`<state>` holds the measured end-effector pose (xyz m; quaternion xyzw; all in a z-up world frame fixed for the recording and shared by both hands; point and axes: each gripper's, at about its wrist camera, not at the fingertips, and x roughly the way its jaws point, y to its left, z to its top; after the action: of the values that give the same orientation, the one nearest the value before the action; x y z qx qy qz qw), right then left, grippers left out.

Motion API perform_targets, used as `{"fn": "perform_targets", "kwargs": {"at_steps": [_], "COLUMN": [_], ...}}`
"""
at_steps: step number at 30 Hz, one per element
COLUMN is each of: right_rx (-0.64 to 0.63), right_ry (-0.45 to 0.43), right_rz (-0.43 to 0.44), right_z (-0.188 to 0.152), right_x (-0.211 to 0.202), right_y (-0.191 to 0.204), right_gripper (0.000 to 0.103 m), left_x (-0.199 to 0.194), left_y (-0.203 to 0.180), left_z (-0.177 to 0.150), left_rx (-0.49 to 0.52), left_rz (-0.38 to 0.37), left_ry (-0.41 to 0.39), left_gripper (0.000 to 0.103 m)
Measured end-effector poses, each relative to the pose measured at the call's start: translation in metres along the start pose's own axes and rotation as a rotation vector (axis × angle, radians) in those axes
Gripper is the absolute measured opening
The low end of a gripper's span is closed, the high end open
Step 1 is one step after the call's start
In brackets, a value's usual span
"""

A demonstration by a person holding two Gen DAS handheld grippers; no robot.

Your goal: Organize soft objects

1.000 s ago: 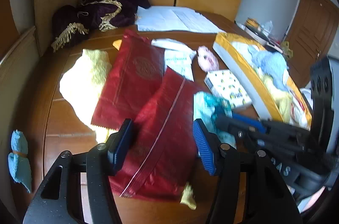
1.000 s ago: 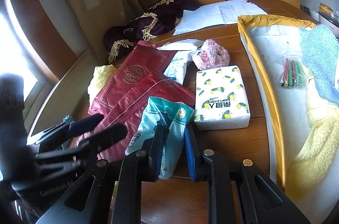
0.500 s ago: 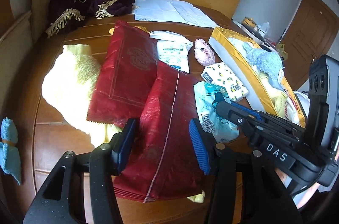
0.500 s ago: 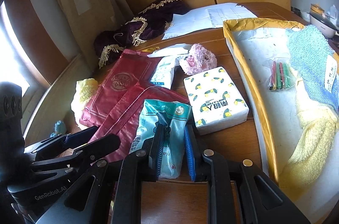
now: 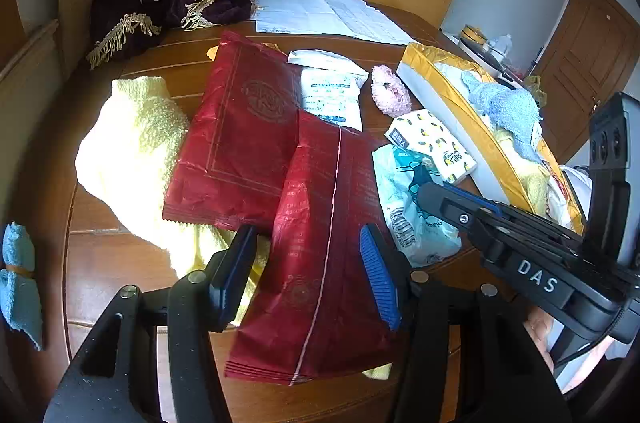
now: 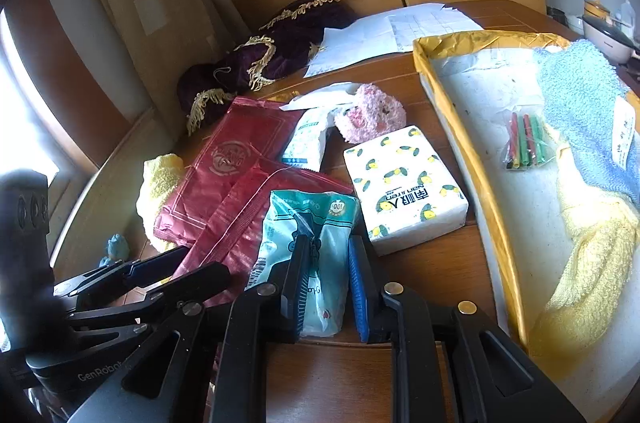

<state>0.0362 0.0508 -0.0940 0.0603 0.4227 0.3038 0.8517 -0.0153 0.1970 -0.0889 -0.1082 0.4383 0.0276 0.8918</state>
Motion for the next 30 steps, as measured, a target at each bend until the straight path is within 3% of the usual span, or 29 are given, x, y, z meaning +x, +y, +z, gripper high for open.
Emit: {"fn": "perform_targets", "kwargs": {"at_steps": [8, 12, 16, 23, 30], "right_rx": [-0.013, -0.01, 0.003, -0.02, -0.005], "right_ry": [0.026, 0.028, 0.019, -0.084, -0.102], "right_rz": [-0.02, -0.012, 0.043, 0.111, 0.175], "right_z": [-0.001, -0.001, 0.0, 0.0, 0.012], "right_x": [0.005, 0.005, 0.002, -0.021, -0.047], "right_y": [0.005, 0.006, 0.004, 0.011, 0.001], "right_gripper": [0.019, 0.019, 0.019, 0.019, 0.019], "left_x": [0.007, -0.001, -0.019, -0.054, -0.078], "left_y": [-0.014, -0.014, -0.013, 0.006, 0.005], "left_z": [0.004, -0.002, -0.004, -0.001, 0.007], "left_rx": [0.056, 0.059, 0.031, -0.115, -0.184], "left_rz": [0.045, 0.036, -0.011, -0.154, -0.256], "left_ry": [0.011, -0.039, -0.078, -0.139, -0.215], "left_gripper": [0.052, 0.021, 0.012, 0.011, 0.01]}}
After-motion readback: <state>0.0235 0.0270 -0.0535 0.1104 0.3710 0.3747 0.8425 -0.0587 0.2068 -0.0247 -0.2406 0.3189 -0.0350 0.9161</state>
